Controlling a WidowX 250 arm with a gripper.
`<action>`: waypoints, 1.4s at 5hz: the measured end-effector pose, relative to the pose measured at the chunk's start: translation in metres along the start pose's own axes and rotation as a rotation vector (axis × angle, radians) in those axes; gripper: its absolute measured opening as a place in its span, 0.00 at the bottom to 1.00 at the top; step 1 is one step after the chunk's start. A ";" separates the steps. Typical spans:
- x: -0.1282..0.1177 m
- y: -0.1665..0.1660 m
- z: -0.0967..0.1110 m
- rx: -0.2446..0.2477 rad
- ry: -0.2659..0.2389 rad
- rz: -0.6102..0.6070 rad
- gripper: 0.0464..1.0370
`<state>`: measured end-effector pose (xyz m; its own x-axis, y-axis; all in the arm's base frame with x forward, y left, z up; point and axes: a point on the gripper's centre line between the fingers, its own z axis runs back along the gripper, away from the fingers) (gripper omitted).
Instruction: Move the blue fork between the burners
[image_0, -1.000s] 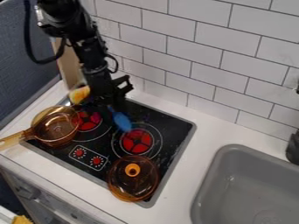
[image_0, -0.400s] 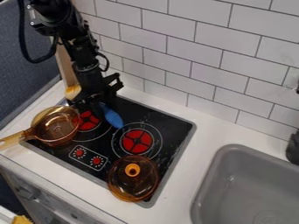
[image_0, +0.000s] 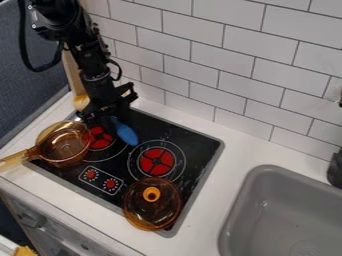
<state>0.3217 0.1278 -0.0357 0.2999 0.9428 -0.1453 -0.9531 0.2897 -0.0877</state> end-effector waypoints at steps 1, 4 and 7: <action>0.002 0.001 0.000 0.004 -0.011 -0.006 0.37; -0.033 0.013 -0.013 0.050 -0.026 -0.126 0.37; -0.048 0.016 -0.012 0.119 -0.070 -0.216 0.96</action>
<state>0.2928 0.0847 -0.0416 0.4972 0.8650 -0.0670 -0.8667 0.4988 0.0075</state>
